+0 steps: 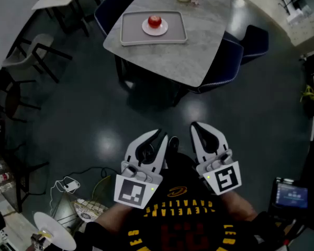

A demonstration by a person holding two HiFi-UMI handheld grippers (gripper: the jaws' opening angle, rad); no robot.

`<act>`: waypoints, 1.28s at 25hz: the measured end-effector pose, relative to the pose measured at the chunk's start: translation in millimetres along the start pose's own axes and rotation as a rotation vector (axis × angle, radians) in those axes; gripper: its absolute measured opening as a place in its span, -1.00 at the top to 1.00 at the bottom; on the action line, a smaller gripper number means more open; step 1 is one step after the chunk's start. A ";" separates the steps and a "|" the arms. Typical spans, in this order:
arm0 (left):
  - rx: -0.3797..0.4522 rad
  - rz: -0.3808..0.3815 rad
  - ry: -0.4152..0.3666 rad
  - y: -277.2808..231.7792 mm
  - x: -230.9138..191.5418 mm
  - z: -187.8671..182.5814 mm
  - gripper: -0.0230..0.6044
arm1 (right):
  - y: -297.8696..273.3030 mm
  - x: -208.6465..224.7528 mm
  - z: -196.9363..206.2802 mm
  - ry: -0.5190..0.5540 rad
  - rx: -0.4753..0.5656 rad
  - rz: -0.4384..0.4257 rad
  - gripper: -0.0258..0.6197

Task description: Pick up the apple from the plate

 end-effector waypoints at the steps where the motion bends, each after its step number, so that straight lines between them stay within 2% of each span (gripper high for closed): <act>1: -0.005 0.005 -0.024 0.4 10.3 -5.0 0.77 | 8.8 2.2 -3.2 -0.001 0.006 0.002 0.90; 4: -0.002 0.008 -0.067 -0.2 37.3 -17.8 0.77 | 31.2 10.5 -12.2 -0.009 0.020 0.005 0.90; 10: 0.014 -0.028 -0.064 -13.6 72.5 -21.7 0.77 | 56.1 32.5 -18.7 -0.008 0.067 -0.027 0.90; 15: 0.045 -0.090 -0.038 -32.3 81.0 -19.5 0.77 | 60.9 57.1 -23.1 -0.036 0.126 -0.068 0.90; 20: 0.050 -0.131 -0.034 -51.7 86.9 -21.3 0.77 | 57.4 80.3 -21.2 -0.040 0.113 -0.085 0.90; 26: 0.033 -0.183 -0.025 -54.1 57.2 -18.9 0.77 | 24.4 85.4 -9.5 -0.075 0.079 -0.088 0.90; 32: 0.033 -0.152 -0.037 -66.1 -0.8 -24.9 0.77 | -32.5 76.0 -9.3 -0.095 0.071 -0.066 0.90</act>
Point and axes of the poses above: the fingertips, and each gripper's own axes: y backward along the fingers, x to its right, z out of its underside, the point moved 6 cm from there along y, backward along the fingers, and after that the axes turned 12 degrees about z, right-handed, at the moved point
